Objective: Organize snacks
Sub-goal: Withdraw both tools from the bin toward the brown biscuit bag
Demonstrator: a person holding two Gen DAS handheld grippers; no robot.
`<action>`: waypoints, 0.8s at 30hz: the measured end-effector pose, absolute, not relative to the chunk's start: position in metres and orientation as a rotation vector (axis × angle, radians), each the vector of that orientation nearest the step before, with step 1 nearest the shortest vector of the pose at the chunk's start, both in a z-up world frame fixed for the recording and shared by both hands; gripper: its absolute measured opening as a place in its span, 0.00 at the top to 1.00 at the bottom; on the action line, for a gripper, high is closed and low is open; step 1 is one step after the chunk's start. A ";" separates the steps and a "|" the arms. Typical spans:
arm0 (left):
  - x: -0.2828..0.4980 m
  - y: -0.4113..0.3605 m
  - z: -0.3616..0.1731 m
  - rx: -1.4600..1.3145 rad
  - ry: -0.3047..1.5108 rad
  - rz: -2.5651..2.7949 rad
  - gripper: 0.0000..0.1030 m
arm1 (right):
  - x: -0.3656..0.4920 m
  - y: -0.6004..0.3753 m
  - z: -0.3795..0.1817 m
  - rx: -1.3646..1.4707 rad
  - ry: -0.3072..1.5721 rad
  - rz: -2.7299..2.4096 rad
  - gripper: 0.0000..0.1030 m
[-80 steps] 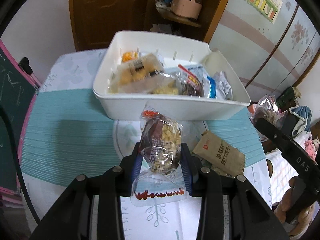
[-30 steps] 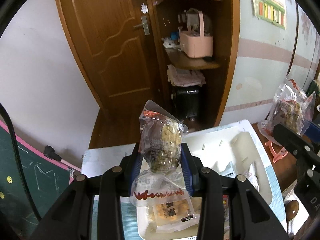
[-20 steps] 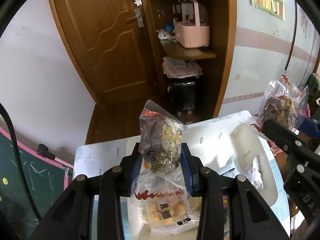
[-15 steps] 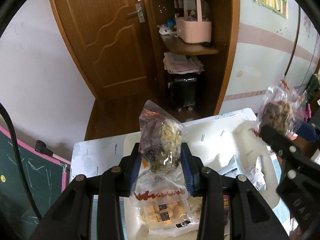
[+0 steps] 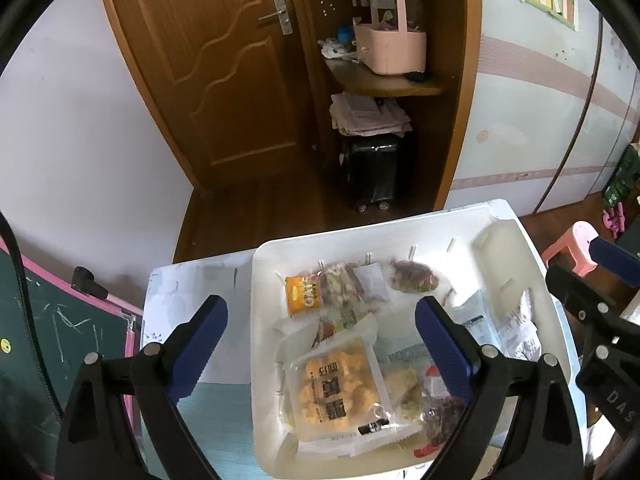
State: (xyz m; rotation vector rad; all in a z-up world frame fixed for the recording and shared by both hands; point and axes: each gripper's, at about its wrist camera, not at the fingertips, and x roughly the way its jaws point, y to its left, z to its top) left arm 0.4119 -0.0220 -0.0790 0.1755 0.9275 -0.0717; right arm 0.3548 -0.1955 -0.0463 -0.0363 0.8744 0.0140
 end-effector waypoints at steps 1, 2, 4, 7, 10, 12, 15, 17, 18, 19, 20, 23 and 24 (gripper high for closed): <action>0.410 -0.022 -0.077 0.178 0.926 -0.074 0.08 | 0.351 -0.195 -0.046 -0.042 0.876 0.012 0.43; 0.407 -0.022 -0.075 0.180 0.923 -0.075 0.08 | 0.347 -0.196 -0.045 -0.048 0.876 0.011 0.43; 0.399 -0.022 -0.070 0.182 0.915 -0.079 0.08 | 0.340 -0.196 -0.043 -0.055 0.874 0.012 0.43; 0.388 -0.022 -0.058 0.183 0.899 -0.082 0.08 | 0.327 -0.198 -0.035 -0.058 0.866 0.011 0.43; 0.374 -0.018 -0.043 0.184 0.873 -0.080 0.08 | 0.315 -0.200 -0.026 -0.056 0.849 0.012 0.43; 0.366 -0.017 -0.032 0.180 0.858 -0.082 0.08 | 0.305 -0.200 -0.017 -0.056 0.835 0.013 0.43; 0.348 -0.012 -0.014 0.169 0.828 -0.089 0.08 | 0.289 -0.200 -0.002 -0.060 0.812 0.019 0.43; 0.337 -0.011 -0.004 0.174 0.812 -0.093 0.08 | 0.276 -0.198 0.007 -0.070 0.800 0.026 0.43; 0.329 -0.011 0.002 0.182 0.796 -0.096 0.08 | 0.271 -0.198 0.010 -0.074 0.797 0.029 0.43; 0.322 -0.012 0.006 0.189 0.785 -0.098 0.08 | 0.266 -0.197 0.014 -0.077 0.792 0.034 0.43; 0.316 -0.012 0.010 0.197 0.773 -0.100 0.08 | 0.259 -0.197 0.018 -0.082 0.784 0.041 0.43; 0.295 -0.013 0.022 0.204 0.742 -0.113 0.08 | 0.240 -0.197 0.027 -0.091 0.766 0.054 0.38; 0.289 -0.013 0.025 0.203 0.737 -0.120 0.08 | 0.234 -0.198 0.029 -0.090 0.761 0.062 0.37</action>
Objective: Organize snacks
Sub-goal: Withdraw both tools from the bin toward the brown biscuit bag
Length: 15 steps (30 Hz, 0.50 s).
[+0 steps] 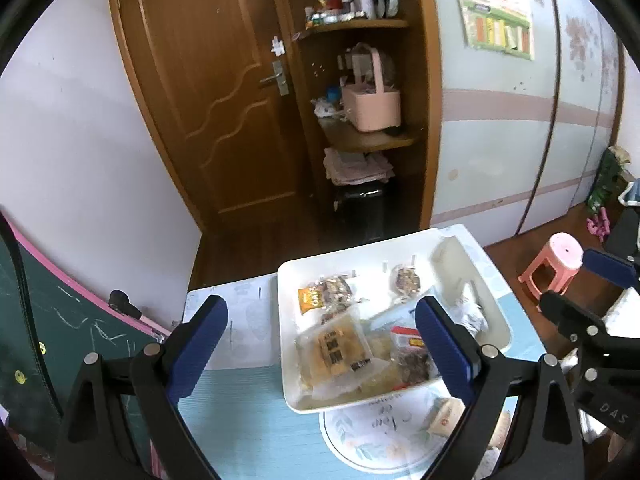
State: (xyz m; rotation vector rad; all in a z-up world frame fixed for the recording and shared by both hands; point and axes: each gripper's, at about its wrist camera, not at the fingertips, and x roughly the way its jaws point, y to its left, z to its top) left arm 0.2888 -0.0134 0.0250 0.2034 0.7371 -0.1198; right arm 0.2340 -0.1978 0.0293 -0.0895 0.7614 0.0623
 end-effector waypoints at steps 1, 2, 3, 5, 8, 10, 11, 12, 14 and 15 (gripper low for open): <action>0.281 -0.014 0.027 0.203 0.732 -0.124 0.08 | 0.229 -0.199 0.030 -0.088 0.762 0.073 0.37; 0.274 -0.015 0.028 0.203 0.729 -0.129 0.08 | 0.223 -0.200 0.030 -0.086 0.763 0.086 0.36; 0.268 -0.016 0.029 0.204 0.727 -0.135 0.08 | 0.218 -0.200 0.029 -0.087 0.763 0.094 0.36; 0.254 -0.020 0.028 0.209 0.725 -0.149 0.08 | 0.209 -0.201 0.028 -0.091 0.762 0.116 0.36; 0.236 -0.023 0.020 0.211 0.730 -0.164 0.08 | 0.196 -0.202 0.019 -0.104 0.767 0.153 0.35; 0.224 -0.026 0.006 0.206 0.741 -0.171 0.08 | 0.190 -0.203 0.009 -0.107 0.780 0.179 0.34; 0.219 -0.027 -0.002 0.203 0.747 -0.172 0.08 | 0.187 -0.204 -0.002 -0.107 0.795 0.198 0.34; 0.213 -0.029 -0.013 0.206 0.756 -0.167 0.08 | 0.185 -0.205 -0.010 -0.108 0.809 0.209 0.34; 0.205 -0.030 -0.036 0.200 0.771 -0.139 0.08 | 0.182 -0.207 -0.034 -0.118 0.846 0.223 0.34; 0.203 -0.029 -0.050 0.192 0.788 -0.127 0.08 | 0.182 -0.208 -0.046 -0.123 0.864 0.225 0.34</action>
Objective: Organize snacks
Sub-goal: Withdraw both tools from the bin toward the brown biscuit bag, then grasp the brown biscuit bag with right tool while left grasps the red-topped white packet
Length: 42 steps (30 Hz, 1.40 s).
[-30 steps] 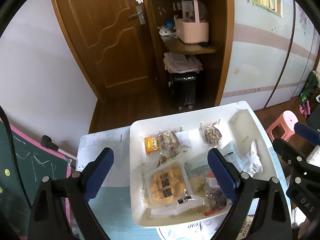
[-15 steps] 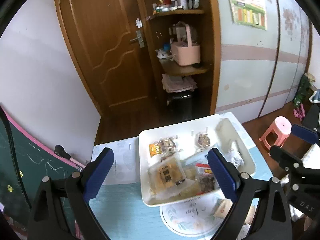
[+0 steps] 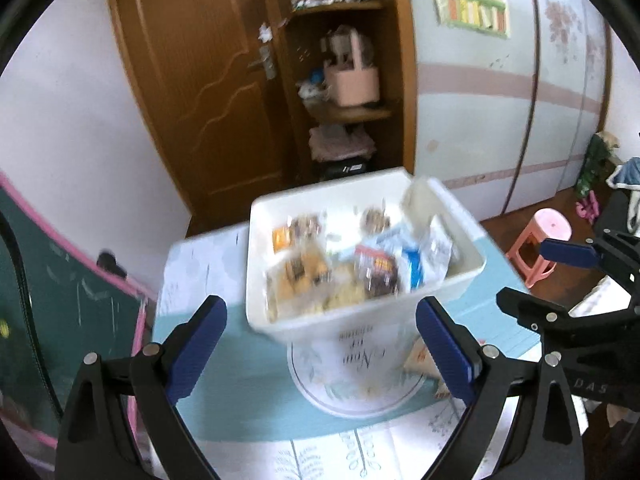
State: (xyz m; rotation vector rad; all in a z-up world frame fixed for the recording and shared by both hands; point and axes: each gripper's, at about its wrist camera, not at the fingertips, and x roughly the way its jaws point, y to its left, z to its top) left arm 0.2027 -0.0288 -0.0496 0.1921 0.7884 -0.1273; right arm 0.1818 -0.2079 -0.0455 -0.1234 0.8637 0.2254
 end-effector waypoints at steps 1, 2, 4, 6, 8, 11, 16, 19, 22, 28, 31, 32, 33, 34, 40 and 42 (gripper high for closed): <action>0.201 -0.028 -0.062 0.180 0.808 -0.120 0.08 | 0.182 -0.210 -0.062 -0.125 0.894 0.230 0.34; 0.200 -0.026 -0.077 0.160 0.836 -0.109 0.08 | 0.182 -0.211 -0.076 -0.123 0.925 0.235 0.34; 0.201 -0.022 -0.109 0.117 0.901 -0.078 0.08 | 0.184 -0.214 -0.101 -0.122 0.974 0.243 0.34; 0.202 -0.018 -0.139 0.081 0.954 -0.040 0.08 | 0.187 -0.216 -0.128 -0.132 1.017 0.250 0.34; 0.203 -0.014 -0.165 0.048 1.007 -0.008 0.08 | 0.189 -0.215 -0.152 -0.160 1.047 0.261 0.34; 0.202 -0.010 -0.193 0.001 1.062 0.015 0.08 | 0.192 -0.208 -0.179 -0.203 1.069 0.283 0.34; 0.201 -0.014 -0.213 -0.001 1.090 0.036 0.08 | 0.199 -0.194 -0.201 -0.262 1.073 0.315 0.34; 0.204 -0.019 -0.215 0.022 1.083 0.041 0.08 | 0.205 -0.187 -0.208 -0.265 1.077 0.343 0.34; 0.207 -0.025 -0.218 0.028 1.084 0.037 0.08 | 0.210 -0.185 -0.216 -0.275 1.095 0.342 0.34; 0.211 -0.032 -0.222 0.029 1.101 0.032 0.08 | 0.207 -0.193 -0.224 -0.244 1.095 0.359 0.46; 0.213 -0.038 -0.223 0.034 1.105 0.018 0.08 | 0.206 -0.208 -0.219 -0.142 1.081 0.368 0.47; 0.212 -0.040 -0.223 0.039 1.105 0.014 0.08 | 0.205 -0.214 -0.216 -0.106 1.069 0.358 0.47; 0.212 -0.044 -0.222 0.045 1.105 0.003 0.08 | 0.204 -0.222 -0.213 -0.072 1.057 0.344 0.47; 0.212 -0.047 -0.222 0.048 1.106 -0.008 0.08 | 0.202 -0.230 -0.211 -0.035 1.048 0.327 0.47; 0.209 -0.077 -0.220 0.055 1.131 -0.125 0.08 | 0.190 -0.261 -0.203 0.017 0.980 0.167 0.47; 0.207 -0.089 -0.222 0.061 1.145 -0.174 0.08 | 0.185 -0.269 -0.204 0.015 0.966 0.115 0.47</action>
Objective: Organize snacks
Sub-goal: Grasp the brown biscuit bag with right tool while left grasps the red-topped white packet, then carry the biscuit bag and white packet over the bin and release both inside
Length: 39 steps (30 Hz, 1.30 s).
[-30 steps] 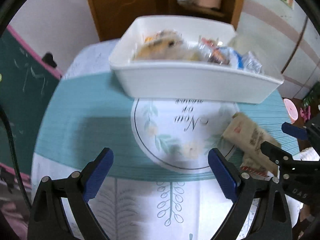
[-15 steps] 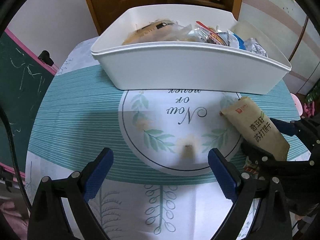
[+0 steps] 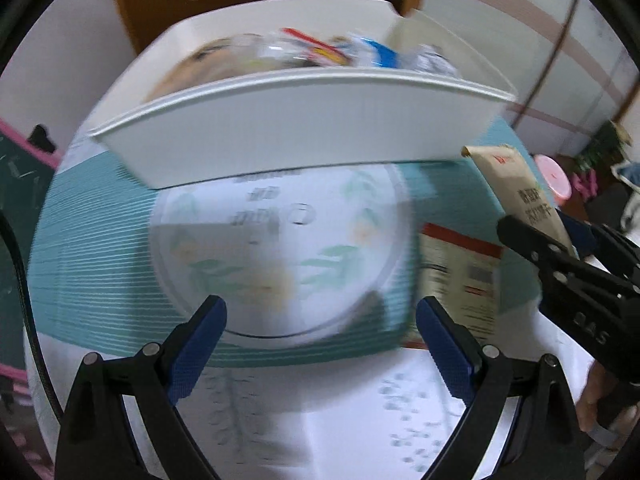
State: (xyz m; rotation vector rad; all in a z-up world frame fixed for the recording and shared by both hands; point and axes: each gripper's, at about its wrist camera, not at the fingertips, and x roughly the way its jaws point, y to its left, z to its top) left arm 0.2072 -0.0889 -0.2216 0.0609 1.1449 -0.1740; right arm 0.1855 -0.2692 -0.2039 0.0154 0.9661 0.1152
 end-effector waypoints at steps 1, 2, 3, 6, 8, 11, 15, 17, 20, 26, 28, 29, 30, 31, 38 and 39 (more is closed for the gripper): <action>0.207 -0.094 -0.223 0.066 1.152 -0.192 0.08 | 0.184 -0.275 -0.204 0.028 0.965 0.101 0.47; 0.206 -0.098 -0.224 0.073 1.158 -0.206 0.08 | 0.181 -0.283 -0.205 0.049 0.966 0.080 0.47; 0.206 -0.105 -0.225 0.082 1.165 -0.224 0.08 | 0.180 -0.286 -0.206 0.062 0.969 0.066 0.47; 0.204 -0.118 -0.229 0.095 1.182 -0.259 0.08 | 0.176 -0.299 -0.207 0.080 0.975 0.021 0.47; 0.204 -0.127 -0.230 0.094 1.198 -0.284 0.08 | 0.171 -0.306 -0.207 0.100 0.978 0.008 0.47; 0.204 -0.139 -0.232 0.103 1.215 -0.321 0.08 | 0.166 -0.309 -0.209 0.114 0.978 -0.005 0.47; 0.206 -0.152 -0.237 0.137 1.224 -0.337 0.08 | 0.159 -0.310 -0.204 0.130 0.966 -0.020 0.47; 0.207 -0.156 -0.239 0.149 1.231 -0.331 0.08 | 0.157 -0.312 -0.201 0.136 0.960 -0.024 0.47; 0.204 -0.159 -0.239 0.186 1.204 -0.318 0.16 | 0.153 -0.312 -0.198 0.134 0.956 -0.028 0.47; 0.198 -0.153 -0.228 0.171 1.162 -0.331 0.56 | 0.148 -0.309 -0.195 0.125 0.954 -0.018 0.47; 0.197 -0.146 -0.225 0.189 1.157 -0.303 0.56 | 0.147 -0.307 -0.194 0.122 0.954 -0.010 0.47; 0.199 -0.145 -0.225 0.193 1.154 -0.299 0.56 | 0.146 -0.304 -0.194 0.120 0.953 -0.004 0.47; 0.197 -0.142 -0.222 0.197 1.145 -0.289 0.56 | 0.145 -0.303 -0.193 0.118 0.953 0.001 0.47; 0.195 -0.139 -0.219 0.200 1.137 -0.281 0.56 | 0.144 -0.300 -0.192 0.115 0.952 0.009 0.47; 0.177 -0.127 -0.181 0.245 1.058 -0.239 0.56 | 0.139 -0.282 -0.181 0.104 0.945 0.058 0.47; 0.180 -0.132 -0.177 0.248 1.051 -0.236 0.56 | 0.138 -0.278 -0.178 0.104 0.942 0.067 0.47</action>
